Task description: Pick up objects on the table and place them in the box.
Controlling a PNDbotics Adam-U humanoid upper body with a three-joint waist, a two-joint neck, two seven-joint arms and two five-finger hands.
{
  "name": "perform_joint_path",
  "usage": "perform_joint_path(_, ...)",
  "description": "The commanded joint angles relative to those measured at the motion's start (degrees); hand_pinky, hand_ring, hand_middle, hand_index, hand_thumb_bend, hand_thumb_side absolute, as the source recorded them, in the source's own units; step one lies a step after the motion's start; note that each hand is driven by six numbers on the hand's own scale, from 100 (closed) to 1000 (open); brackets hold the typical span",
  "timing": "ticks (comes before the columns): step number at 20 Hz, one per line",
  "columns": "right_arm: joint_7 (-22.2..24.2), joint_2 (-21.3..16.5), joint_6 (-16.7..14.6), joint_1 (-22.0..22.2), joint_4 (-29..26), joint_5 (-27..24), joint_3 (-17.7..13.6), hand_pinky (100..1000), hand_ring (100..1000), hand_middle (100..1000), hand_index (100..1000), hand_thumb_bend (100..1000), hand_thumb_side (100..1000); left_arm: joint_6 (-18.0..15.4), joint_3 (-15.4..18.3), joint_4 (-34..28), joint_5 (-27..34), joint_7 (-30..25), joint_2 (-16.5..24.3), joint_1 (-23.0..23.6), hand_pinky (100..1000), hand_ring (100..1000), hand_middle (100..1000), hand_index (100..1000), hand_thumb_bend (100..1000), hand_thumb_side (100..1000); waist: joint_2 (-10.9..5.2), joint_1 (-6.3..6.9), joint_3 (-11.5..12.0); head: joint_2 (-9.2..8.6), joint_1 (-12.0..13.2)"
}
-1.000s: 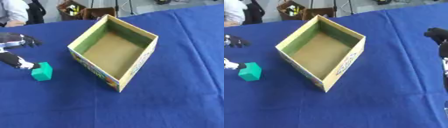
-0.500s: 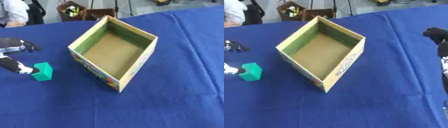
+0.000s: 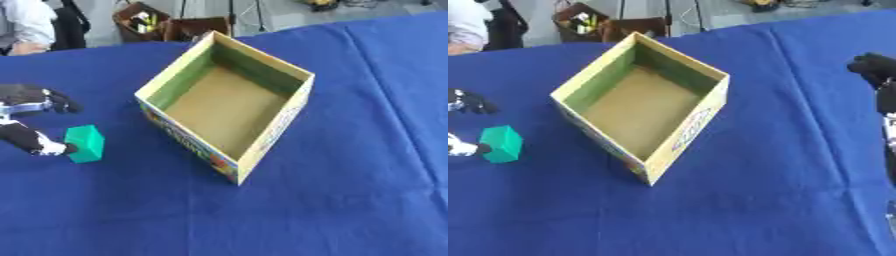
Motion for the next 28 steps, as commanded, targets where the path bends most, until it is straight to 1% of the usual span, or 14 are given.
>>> perform_joint_path(1,0.15,-0.29,0.05,-0.55,-0.79,-0.51,-0.29,958,911,728,855,100,841,-9.95,-0.22,-0.2,-0.08,-9.31,0.97,-0.48,777,811,820,927,615,624,-0.95,-0.28,0.02,-0.15,0.01)
perform_joint_path(7,0.23,-0.18,0.03,-0.43,-0.79,-0.43,-0.4,959,913,727,854,100,842,-10.28,-0.82,-0.24,-0.13,-8.86,0.27,-0.23,740,749,755,892,568,622,-0.85,-0.41,0.05,-0.06,0.04)
perform_joint_path(10,0.26,-0.15,-0.04,-0.36,-0.79,-0.36,-0.4,960,914,727,854,100,842,-10.07,-1.0,-0.33,-0.64,-7.99,0.19,-0.23,694,700,708,854,527,636,-0.79,-0.43,0.06,0.1,0.09)
perform_joint_path(14,0.27,-0.11,-0.11,-0.34,-0.79,-0.35,-0.44,961,914,727,855,100,842,-10.12,-1.43,-0.15,-1.99,-7.08,0.07,-0.2,631,639,667,815,495,635,-0.71,-0.43,0.06,0.21,0.24)
perform_joint_path(17,0.17,-0.11,-0.14,-0.3,-0.79,-0.33,-0.5,961,914,726,854,100,842,-10.4,-1.74,0.34,-2.77,-6.82,-0.1,-0.1,620,622,661,806,489,630,-0.67,-0.48,0.06,0.27,0.34)
perform_joint_path(18,0.1,-0.11,-0.15,-0.27,-0.79,-0.33,-0.52,961,914,726,854,100,842,-10.52,-1.83,0.5,-2.93,-6.81,-0.18,-0.09,608,600,638,793,470,632,-0.66,-0.51,0.06,0.29,0.36)
perform_joint_path(19,0.02,-0.12,-0.17,-0.24,-0.79,-0.32,-0.53,961,914,726,853,100,842,-10.61,-1.9,0.61,-3.06,-6.72,-0.27,-0.1,606,597,635,791,466,634,-0.65,-0.53,0.06,0.3,0.38)
perform_joint_path(20,-0.04,-0.12,-0.19,-0.23,-0.79,-0.32,-0.53,961,914,726,853,100,842,-10.66,-1.94,0.68,-3.15,-6.54,-0.36,-0.12,595,586,624,781,445,643,-0.64,-0.55,0.07,0.3,0.41)
perform_joint_path(21,-0.1,-0.12,-0.2,-0.24,-0.79,-0.33,-0.53,961,914,725,853,100,842,-10.67,-1.91,0.71,-3.11,-6.26,-0.48,-0.16,561,556,598,754,421,652,-0.63,-0.56,0.08,0.3,0.44)
perform_joint_path(22,-0.14,-0.12,-0.21,-0.24,-0.79,-0.34,-0.53,961,914,725,853,100,842,-10.61,-1.77,0.7,-2.92,-5.78,-0.57,-0.24,537,536,579,735,373,674,-0.63,-0.57,0.1,0.29,0.47)
perform_joint_path(23,-0.16,-0.12,-0.21,-0.21,-0.79,-0.34,-0.52,961,915,725,852,100,841,-10.26,-1.44,0.56,-2.85,-4.8,-0.51,-0.41,497,511,553,708,272,726,-0.65,-0.58,0.13,0.32,0.5)
perform_joint_path(24,-0.17,-0.13,-0.21,-0.19,-0.79,-0.34,-0.51,961,915,725,852,100,841,-9.81,-1.16,0.25,-3.12,-3.37,-0.37,-0.55,488,507,549,704,263,730,-0.68,-0.58,0.16,0.32,0.56)
perform_joint_path(25,-0.19,-0.14,-0.21,-0.18,-0.79,-0.35,-0.51,961,915,725,852,100,841,-9.48,-1.08,0.06,-3.45,-1.99,-0.29,-0.57,460,490,532,685,220,749,-0.69,-0.58,0.17,0.33,0.61)
perform_joint_path(28,-0.2,-0.18,-0.19,-0.1,-0.79,-0.36,-0.49,962,915,726,853,100,842,-8.51,-0.85,-0.07,-3.97,1.74,-0.16,-0.66,428,472,506,654,101,808,-0.78,-0.59,0.22,0.37,0.7)
